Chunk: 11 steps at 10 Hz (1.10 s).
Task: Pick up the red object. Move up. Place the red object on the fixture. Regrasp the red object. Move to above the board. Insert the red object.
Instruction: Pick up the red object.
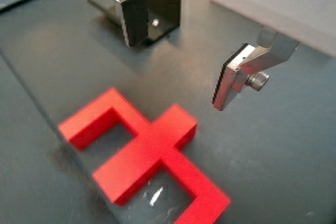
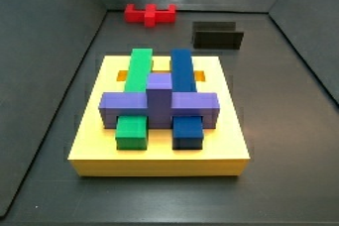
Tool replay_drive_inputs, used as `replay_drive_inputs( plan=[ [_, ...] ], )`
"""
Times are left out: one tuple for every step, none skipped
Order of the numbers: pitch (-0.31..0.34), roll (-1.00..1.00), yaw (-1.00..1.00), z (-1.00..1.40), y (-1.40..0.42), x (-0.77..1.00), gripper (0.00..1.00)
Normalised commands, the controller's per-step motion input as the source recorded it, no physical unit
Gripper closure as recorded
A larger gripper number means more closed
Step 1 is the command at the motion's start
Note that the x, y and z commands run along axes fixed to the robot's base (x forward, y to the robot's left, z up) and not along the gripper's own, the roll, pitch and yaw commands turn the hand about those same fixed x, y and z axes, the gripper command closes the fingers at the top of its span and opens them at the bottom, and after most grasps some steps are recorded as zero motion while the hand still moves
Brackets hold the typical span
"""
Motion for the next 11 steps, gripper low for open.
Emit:
replay_drive_inputs(
  plan=[
    [0.000,0.00,0.01,-1.00,0.00,0.06,0.00],
    [0.000,0.00,-0.01,-0.91,-0.04,0.00,0.00],
    [-0.040,0.00,0.00,-0.96,-0.07,0.00,0.00],
    [-0.006,0.00,0.00,-0.94,0.00,0.00,0.00],
    [0.000,0.00,-0.01,-0.87,0.08,0.06,0.00],
    [-0.011,0.00,-0.02,-0.77,0.07,0.00,0.00],
    [-0.010,0.00,-0.05,-0.63,0.09,0.00,0.00],
    [-0.029,-0.19,-0.05,-0.40,0.15,0.00,0.00],
    [-0.069,-0.30,-0.05,-0.28,0.17,-0.01,0.00],
    [-0.073,-0.31,-0.03,-0.27,0.14,0.00,0.00],
    [-0.074,-0.30,-0.03,-0.25,0.12,0.00,0.00]
  ],
)
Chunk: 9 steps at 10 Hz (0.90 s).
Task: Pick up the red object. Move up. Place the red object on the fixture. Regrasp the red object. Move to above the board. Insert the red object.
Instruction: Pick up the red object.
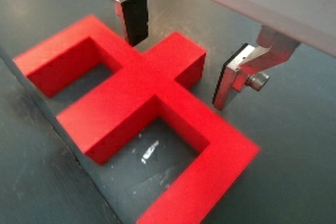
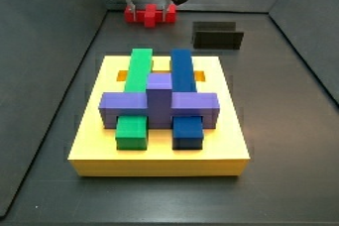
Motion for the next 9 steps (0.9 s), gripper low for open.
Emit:
replay_drive_inputs(
  plan=[
    [-0.076,-0.29,-0.03,-0.22,0.10,0.00,0.00],
    [-0.089,-0.26,-0.03,-0.10,0.07,-0.01,0.00],
    [-0.021,-0.05,0.00,0.00,0.00,0.00,0.00],
    [0.000,0.00,0.00,0.00,0.00,0.00,0.00],
    [0.000,0.00,0.00,0.00,0.00,0.00,1.00],
    [0.000,0.00,0.00,0.00,0.00,0.00,1.00],
    [0.000,0.00,0.00,0.00,0.00,0.00,1.00],
    [0.000,0.00,0.00,0.00,0.00,0.00,1.00],
    [0.000,0.00,0.00,0.00,0.00,0.00,1.00]
  ],
)
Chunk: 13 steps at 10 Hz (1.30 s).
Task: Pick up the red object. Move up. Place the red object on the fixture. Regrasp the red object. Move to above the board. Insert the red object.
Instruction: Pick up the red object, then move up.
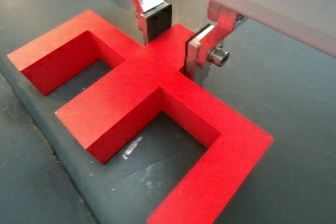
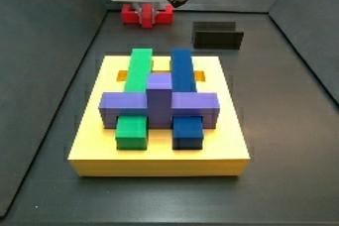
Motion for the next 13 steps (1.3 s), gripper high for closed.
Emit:
replay_drive_inputs(
  plan=[
    [0.000,0.00,0.00,0.00,0.00,0.00,1.00],
    [0.000,0.00,0.00,0.00,0.00,0.00,1.00],
    [0.000,0.00,0.00,0.00,0.00,0.00,1.00],
    [0.000,0.00,0.00,0.00,0.00,0.00,1.00],
    [0.000,0.00,0.00,0.00,0.00,0.00,1.00],
    [0.000,0.00,0.00,0.00,0.00,0.00,1.00],
    [0.000,0.00,0.00,0.00,0.00,0.00,1.00],
    [0.000,0.00,0.00,0.00,0.00,0.00,1.00],
    [0.000,0.00,0.00,0.00,0.00,0.00,1.00],
    [0.000,0.00,0.00,0.00,0.00,0.00,1.00],
    [0.000,0.00,0.00,0.00,0.00,0.00,1.00],
    [0.000,0.00,0.00,0.83,0.00,0.00,1.00],
    [-0.012,0.01,-0.07,0.84,0.08,-0.01,1.00]
  ],
)
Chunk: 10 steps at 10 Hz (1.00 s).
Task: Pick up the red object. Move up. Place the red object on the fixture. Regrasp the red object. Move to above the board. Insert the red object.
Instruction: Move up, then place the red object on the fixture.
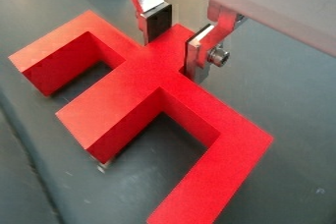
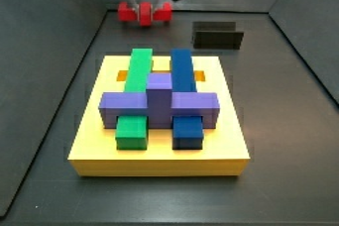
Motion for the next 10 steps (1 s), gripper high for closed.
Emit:
replay_drive_inputs(
  plan=[
    [0.018,0.04,-0.07,0.62,0.06,-0.06,1.00],
    [0.004,0.08,-0.04,0.31,0.02,-0.05,1.00],
    [0.000,0.00,0.00,0.00,0.02,0.00,1.00],
    [0.023,0.00,0.00,0.00,0.00,0.03,1.00],
    [0.163,-0.08,-0.03,0.00,0.00,0.32,1.00],
    [0.183,-0.28,0.00,0.10,-0.18,0.44,1.00],
    [0.234,-0.24,0.07,0.24,-0.43,0.47,1.00],
    [0.323,-0.22,0.00,0.35,-0.55,0.61,1.00],
    [0.377,-0.42,0.00,0.11,-0.31,0.76,1.00],
    [0.391,-0.56,0.00,0.09,-0.25,0.90,1.00]
  ],
)
